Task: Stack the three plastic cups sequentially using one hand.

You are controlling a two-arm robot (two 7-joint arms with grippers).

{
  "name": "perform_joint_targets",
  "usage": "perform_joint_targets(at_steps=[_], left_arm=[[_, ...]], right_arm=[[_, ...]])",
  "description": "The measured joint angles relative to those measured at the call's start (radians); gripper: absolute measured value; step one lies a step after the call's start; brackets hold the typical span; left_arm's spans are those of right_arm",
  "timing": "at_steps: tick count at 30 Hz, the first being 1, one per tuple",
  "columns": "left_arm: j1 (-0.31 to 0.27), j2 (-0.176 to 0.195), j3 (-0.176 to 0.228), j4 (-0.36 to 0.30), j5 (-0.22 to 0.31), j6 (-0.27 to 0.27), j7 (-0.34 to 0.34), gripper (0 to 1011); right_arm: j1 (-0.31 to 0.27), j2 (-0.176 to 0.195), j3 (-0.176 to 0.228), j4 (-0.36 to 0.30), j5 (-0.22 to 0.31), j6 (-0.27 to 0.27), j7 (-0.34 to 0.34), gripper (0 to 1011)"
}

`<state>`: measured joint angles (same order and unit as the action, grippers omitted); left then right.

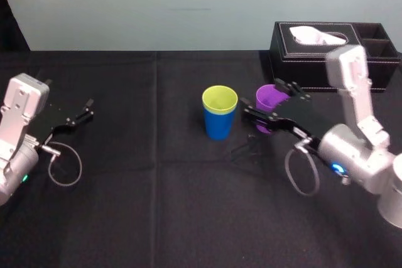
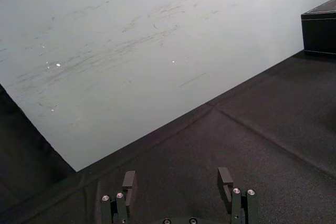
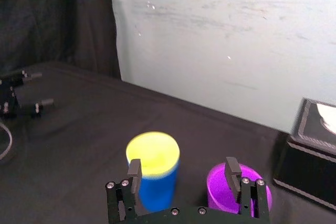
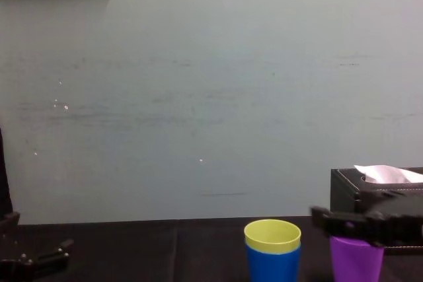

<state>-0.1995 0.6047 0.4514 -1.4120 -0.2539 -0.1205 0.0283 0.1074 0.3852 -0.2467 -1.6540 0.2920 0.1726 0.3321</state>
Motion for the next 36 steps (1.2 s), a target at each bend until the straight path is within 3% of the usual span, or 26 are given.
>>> perform_joint_targets(at_steps=[7, 13, 27, 36], left_arm=[[0.0, 0.0, 0.0, 0.0, 0.0, 0.0, 0.0, 1011], [0.0, 0.0, 0.0, 0.0, 0.0, 0.0, 0.0, 1011], [0.0, 0.0, 0.0, 0.0, 0.0, 0.0, 0.0, 1011], [0.0, 0.0, 0.0, 0.0, 0.0, 0.0, 0.0, 1011]], right_arm=[[-0.113, 0.068, 0.048, -0.042, 0.021, -0.017, 0.002, 1003], [-0.141, 0.074, 0.059, -0.02, 0.017, -0.026, -0.02, 1003], [-0.049, -0.019, 0.022, 0.131, -0.039, -0.052, -0.064, 1003], [0.011, -0.066, 0.017, 0.209, -0.045, -0.046, -0.068, 1003]])
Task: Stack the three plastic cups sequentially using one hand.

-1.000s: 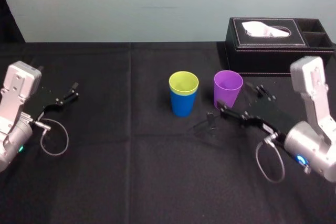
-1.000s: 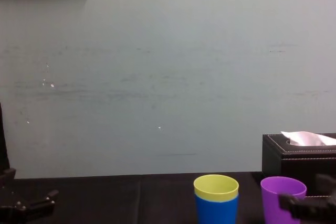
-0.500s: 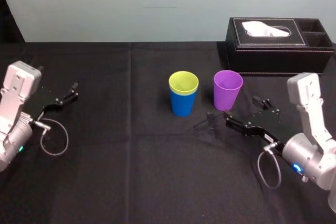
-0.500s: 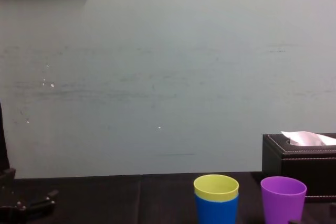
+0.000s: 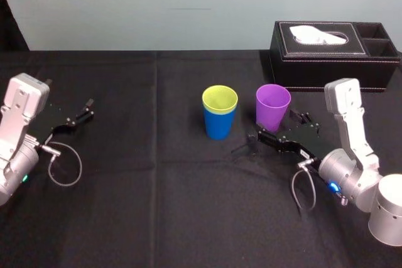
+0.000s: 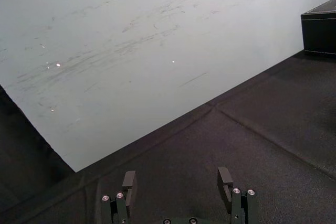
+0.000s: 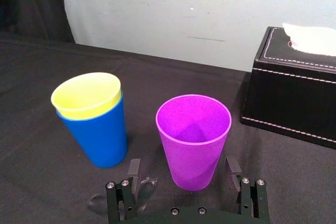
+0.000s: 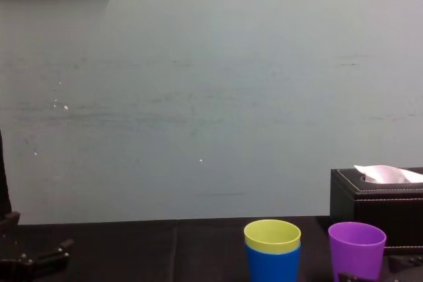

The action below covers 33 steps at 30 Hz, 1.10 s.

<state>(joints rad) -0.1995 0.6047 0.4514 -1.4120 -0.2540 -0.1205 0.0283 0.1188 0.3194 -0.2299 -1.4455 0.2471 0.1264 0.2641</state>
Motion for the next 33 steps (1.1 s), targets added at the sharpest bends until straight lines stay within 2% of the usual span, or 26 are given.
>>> perform_joint_targets(at_steps=[23, 33], left_arm=[[0.0, 0.0, 0.0, 0.0, 0.0, 0.0, 0.0, 1011], [0.0, 0.0, 0.0, 0.0, 0.0, 0.0, 0.0, 1011]], right_arm=[[0.088, -0.06, 0.002, 0.12, -0.036, -0.03, -0.015, 1003], [0.111, -0.078, 0.002, 0.15, -0.048, -0.04, -0.016, 1003]])
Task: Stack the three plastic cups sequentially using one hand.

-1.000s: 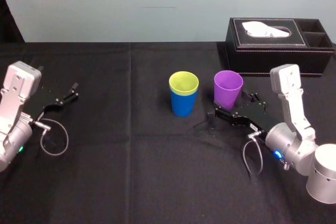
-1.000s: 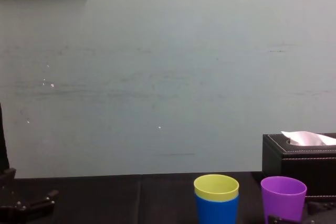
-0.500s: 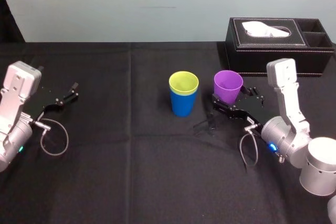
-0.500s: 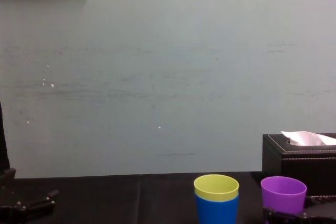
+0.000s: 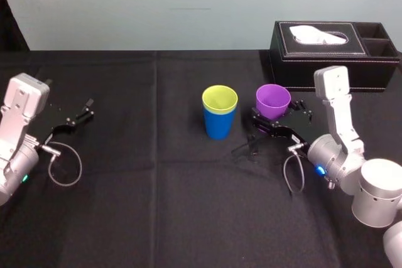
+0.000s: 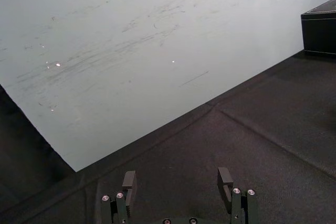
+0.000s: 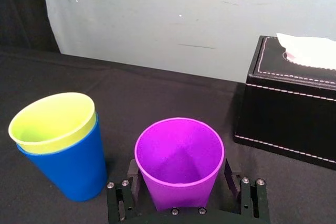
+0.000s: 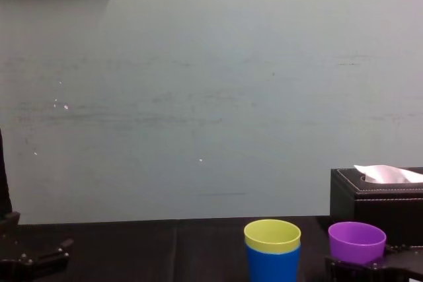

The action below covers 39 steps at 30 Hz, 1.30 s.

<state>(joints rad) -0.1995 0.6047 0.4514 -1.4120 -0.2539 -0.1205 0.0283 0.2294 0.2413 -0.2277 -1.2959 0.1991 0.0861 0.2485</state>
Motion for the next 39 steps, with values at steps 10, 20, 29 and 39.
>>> perform_joint_targets(at_steps=[10, 20, 29, 39], left_arm=[[0.0, 0.0, 0.0, 0.0, 0.0, 0.0, 0.0, 1011], [0.0, 0.0, 0.0, 0.0, 0.0, 0.0, 0.0, 1011], [0.0, 0.0, 0.0, 0.0, 0.0, 0.0, 0.0, 1012], [0.0, 0.0, 0.0, 0.0, 0.0, 0.0, 0.0, 1011]], right_arm=[[0.005, -0.01, 0.003, 0.003, -0.003, -0.003, 0.003, 1003], [0.008, -0.014, 0.003, 0.007, -0.008, -0.002, -0.001, 1003], [0.007, -0.013, 0.003, 0.006, -0.008, -0.001, -0.001, 873], [0.006, -0.013, 0.003, 0.005, -0.007, -0.001, -0.001, 730]])
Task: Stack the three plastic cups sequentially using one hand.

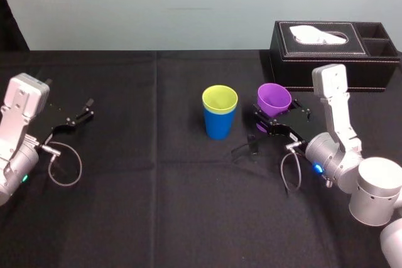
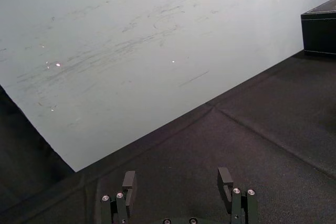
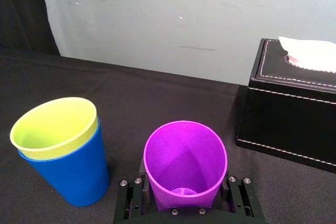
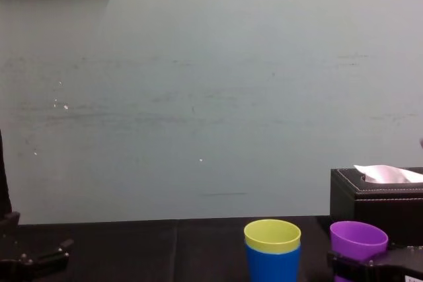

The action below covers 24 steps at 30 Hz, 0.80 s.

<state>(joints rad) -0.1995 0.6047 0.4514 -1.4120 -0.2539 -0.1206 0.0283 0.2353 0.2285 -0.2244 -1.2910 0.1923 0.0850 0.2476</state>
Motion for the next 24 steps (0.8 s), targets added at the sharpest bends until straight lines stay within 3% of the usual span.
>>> perform_joint_targets(at_steps=[9, 24], left_arm=[[0.0, 0.0, 0.0, 0.0, 0.0, 0.0, 0.0, 1011], [0.0, 0.0, 0.0, 0.0, 0.0, 0.0, 0.0, 1012]], right_arm=[[-0.019, 0.029, 0.001, -0.1, 0.007, 0.04, 0.026, 726], [0.009, 0.067, -0.001, -0.259, 0.058, 0.167, 0.054, 728]])
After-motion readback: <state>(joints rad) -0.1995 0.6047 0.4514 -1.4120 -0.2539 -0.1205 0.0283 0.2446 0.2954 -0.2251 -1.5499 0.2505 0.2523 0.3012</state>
